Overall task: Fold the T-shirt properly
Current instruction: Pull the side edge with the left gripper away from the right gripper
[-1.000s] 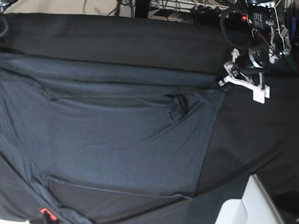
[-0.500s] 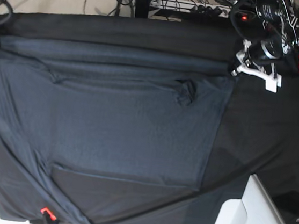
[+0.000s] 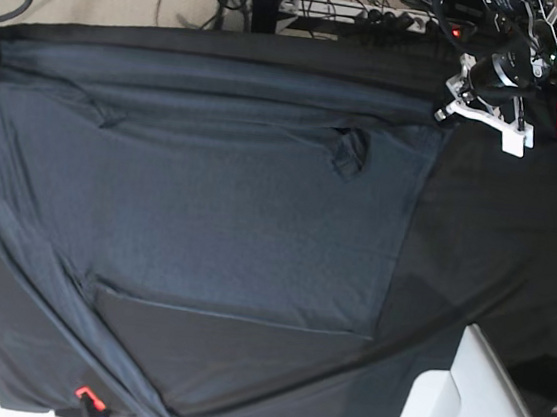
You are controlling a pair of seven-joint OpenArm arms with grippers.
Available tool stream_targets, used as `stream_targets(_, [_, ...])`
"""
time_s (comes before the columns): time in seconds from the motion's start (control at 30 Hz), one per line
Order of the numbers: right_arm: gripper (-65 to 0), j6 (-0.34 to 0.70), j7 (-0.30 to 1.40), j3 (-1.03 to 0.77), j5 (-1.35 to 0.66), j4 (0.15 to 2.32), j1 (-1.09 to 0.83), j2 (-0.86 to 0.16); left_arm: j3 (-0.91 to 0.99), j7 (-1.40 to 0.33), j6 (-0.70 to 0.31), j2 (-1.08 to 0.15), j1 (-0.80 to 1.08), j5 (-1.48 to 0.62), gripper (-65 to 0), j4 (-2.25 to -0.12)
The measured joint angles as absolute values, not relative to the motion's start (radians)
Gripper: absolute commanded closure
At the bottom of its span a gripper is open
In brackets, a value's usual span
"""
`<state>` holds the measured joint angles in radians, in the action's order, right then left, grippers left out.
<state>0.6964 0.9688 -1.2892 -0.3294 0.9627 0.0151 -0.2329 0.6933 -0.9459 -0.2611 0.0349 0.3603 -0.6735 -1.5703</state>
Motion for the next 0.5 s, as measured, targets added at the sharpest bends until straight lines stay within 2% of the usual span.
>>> stream_targets(0.5, [-0.2, 0.697, 0.973, -1.289, -0.332, 1.006, 0.005, -0.212, 0.696, -0.939, -0.261, 0.035, 0.397, -0.665, 0.0, -1.568])
